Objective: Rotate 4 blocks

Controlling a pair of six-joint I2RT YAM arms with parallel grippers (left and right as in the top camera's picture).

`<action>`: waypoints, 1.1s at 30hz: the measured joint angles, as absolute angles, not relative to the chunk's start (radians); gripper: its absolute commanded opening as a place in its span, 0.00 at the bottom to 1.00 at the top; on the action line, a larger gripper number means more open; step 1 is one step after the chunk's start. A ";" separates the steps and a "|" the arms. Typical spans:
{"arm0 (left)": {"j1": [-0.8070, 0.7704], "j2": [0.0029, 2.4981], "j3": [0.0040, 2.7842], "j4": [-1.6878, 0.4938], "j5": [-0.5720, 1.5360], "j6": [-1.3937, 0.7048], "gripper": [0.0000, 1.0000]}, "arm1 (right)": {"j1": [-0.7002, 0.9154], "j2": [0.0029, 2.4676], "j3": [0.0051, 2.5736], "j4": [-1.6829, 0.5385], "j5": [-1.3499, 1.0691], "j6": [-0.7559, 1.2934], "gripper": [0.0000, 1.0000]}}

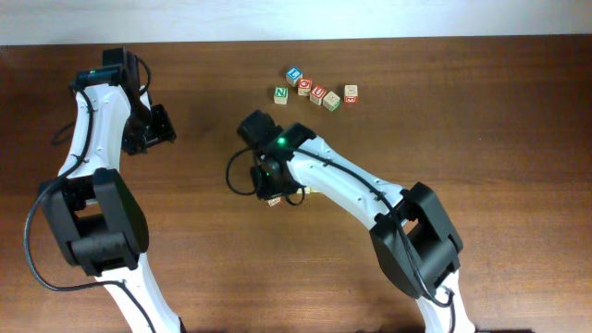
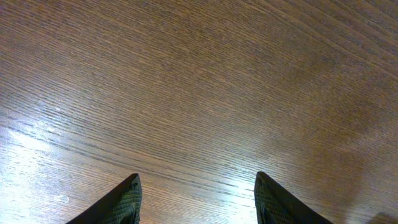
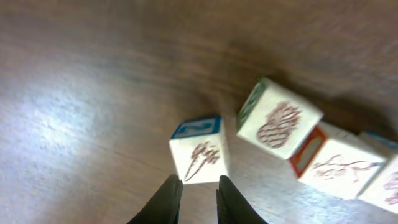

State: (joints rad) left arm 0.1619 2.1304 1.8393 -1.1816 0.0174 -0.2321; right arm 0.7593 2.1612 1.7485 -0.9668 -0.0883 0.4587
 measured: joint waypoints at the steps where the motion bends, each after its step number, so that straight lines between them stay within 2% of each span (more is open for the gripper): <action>1: 0.162 2.130 1.839 -1.182 0.018 -0.232 0.57 | 0.781 2.163 1.741 -0.969 -0.092 0.459 0.21; 5: 0.162 2.130 1.839 -1.182 0.018 -0.232 0.57 | 0.834 2.180 1.725 -0.968 -0.095 0.472 0.21; 20: 0.162 2.130 1.839 -1.186 0.017 -0.232 0.58 | 0.829 2.210 1.715 -0.829 0.064 0.459 0.21; 22: 0.162 2.130 1.839 -1.186 0.017 -0.232 0.58 | 0.816 2.210 1.715 -0.826 0.068 0.461 0.18; 28: 0.162 2.130 1.839 -1.186 0.018 -0.232 0.61 | 0.797 2.212 1.748 -0.825 0.032 0.406 0.19; 33: 0.162 2.130 1.839 -1.168 0.017 -0.232 0.61 | 0.819 2.212 1.771 -0.678 -0.002 0.380 0.19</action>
State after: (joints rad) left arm 0.1619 2.1304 1.8393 -1.1683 0.0174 -0.2321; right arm 0.8192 2.2116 1.7710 -0.6781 -0.0017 0.3801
